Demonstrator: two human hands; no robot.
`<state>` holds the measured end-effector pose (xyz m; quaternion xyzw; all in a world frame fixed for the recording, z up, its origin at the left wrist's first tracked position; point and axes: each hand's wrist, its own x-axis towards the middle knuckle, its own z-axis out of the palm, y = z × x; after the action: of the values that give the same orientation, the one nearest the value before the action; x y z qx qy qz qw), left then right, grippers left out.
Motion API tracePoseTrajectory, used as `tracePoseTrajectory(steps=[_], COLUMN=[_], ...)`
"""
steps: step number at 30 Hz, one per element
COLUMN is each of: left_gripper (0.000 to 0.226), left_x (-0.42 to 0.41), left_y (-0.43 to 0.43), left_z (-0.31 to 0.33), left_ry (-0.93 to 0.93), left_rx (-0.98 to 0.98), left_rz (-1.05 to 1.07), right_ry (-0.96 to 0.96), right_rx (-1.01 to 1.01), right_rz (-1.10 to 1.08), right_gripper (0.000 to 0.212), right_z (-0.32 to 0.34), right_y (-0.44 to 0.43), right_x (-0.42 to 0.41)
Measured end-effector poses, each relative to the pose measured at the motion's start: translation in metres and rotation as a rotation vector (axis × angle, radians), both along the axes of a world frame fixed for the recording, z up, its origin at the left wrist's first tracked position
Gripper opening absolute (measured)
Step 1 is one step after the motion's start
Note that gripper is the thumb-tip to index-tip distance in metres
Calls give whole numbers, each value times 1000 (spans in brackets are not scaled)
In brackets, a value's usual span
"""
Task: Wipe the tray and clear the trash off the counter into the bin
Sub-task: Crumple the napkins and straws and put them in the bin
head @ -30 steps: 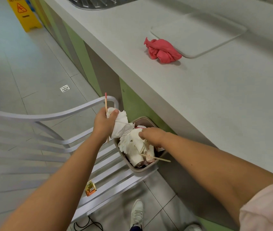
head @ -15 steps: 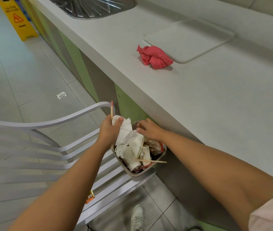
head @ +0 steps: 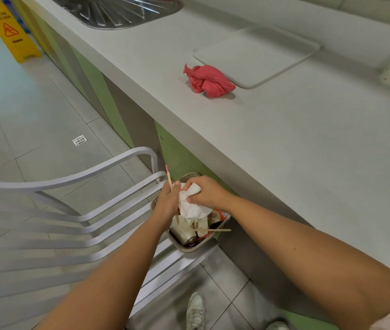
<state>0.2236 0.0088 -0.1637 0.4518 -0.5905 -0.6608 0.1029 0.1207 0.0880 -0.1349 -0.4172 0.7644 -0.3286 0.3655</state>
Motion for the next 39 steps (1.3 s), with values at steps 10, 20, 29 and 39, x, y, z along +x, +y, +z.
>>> tracePoseTrajectory(steps=[10,20,29,39], left_gripper=[26,18,30,43], left_x=[18,24,19,3], left_y=[8,13,13,17], left_z=[-36,-71,-47,-27], left_ry=[-190,-430,-245,-2], left_rx=[-288,-551,-571,-565], left_rz=[-92,-450,-295,-358], right_ry=[586,829,415,109], right_rx=[116,179,71,-101], right_rz=[271,494,64,-75], right_gripper=[45,35,39,24], right_z=[-62,-56,-47,-1], right_y=[23,32,16,-5], right_x=[22,13,6,8])
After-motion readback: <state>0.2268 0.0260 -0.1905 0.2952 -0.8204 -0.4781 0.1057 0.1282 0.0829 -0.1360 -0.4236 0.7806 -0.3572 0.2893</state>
